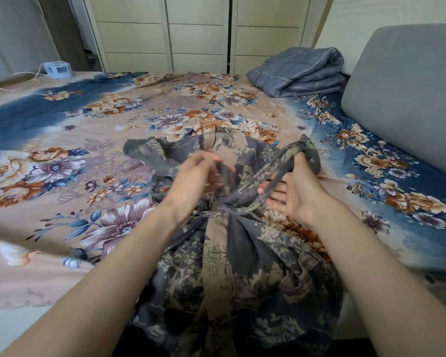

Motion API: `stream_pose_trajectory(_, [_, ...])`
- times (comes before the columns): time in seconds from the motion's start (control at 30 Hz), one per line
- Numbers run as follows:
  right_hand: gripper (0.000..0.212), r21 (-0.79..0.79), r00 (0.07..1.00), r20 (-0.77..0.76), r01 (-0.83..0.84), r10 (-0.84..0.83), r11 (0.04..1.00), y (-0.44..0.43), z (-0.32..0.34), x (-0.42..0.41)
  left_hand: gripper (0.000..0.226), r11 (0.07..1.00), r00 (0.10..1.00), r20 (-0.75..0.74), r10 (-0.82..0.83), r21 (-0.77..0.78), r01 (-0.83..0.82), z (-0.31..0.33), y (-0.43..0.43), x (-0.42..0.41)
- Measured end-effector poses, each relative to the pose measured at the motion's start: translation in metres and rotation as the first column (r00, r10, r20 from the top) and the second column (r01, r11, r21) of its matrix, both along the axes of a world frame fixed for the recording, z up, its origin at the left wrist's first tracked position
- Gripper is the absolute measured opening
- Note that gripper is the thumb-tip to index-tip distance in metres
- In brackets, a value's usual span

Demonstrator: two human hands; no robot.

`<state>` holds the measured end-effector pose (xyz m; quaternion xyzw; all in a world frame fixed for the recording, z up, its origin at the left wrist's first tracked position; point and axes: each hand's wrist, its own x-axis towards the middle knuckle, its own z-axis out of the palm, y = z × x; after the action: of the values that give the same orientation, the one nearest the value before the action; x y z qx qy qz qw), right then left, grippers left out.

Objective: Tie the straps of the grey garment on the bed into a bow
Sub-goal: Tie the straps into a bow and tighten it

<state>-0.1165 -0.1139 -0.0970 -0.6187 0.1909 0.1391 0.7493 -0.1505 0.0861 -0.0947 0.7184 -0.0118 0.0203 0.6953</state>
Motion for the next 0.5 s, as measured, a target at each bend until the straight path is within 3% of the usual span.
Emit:
stream_pose_trajectory(0.03, [0.086,0.022,1.000,0.027,-0.001,0.000,1.000,0.003,0.001,0.000,0.023,0.987,0.997,0.009,-0.078,0.142,0.076,-0.003,-0.004,-0.001])
stream_pose_trajectory(0.1, [0.086,0.066,0.996,0.088,-0.002,-0.004,0.998,0.008,0.003,0.001,0.038,0.859,0.979,0.017,-0.205,0.481,0.172,-0.008,-0.012,-0.004])
stream_pose_trajectory(0.17, [0.083,0.083,0.991,0.132,-0.002,-0.009,0.997,0.012,0.006,0.000,0.047,0.624,0.964,0.074,-0.255,0.774,0.106,-0.016,-0.019,-0.006])
stream_pose_trajectory(0.23, [0.079,0.086,0.988,0.153,0.016,-0.029,0.996,0.014,0.008,-0.001,0.035,0.459,0.943,0.196,-0.267,0.887,-0.055,-0.023,-0.021,-0.006])
stream_pose_trajectory(0.37, [0.063,0.091,0.979,0.143,0.135,-0.147,0.987,0.009,0.008,0.001,0.033,0.503,0.917,0.328,-0.225,0.846,-0.179,-0.032,-0.014,0.003])
stream_pose_trajectory(0.5, [0.056,0.067,0.966,0.155,0.198,-0.206,0.978,0.001,0.006,0.002,0.043,0.571,0.935,0.342,-0.094,0.788,-0.230,-0.032,-0.012,0.007])
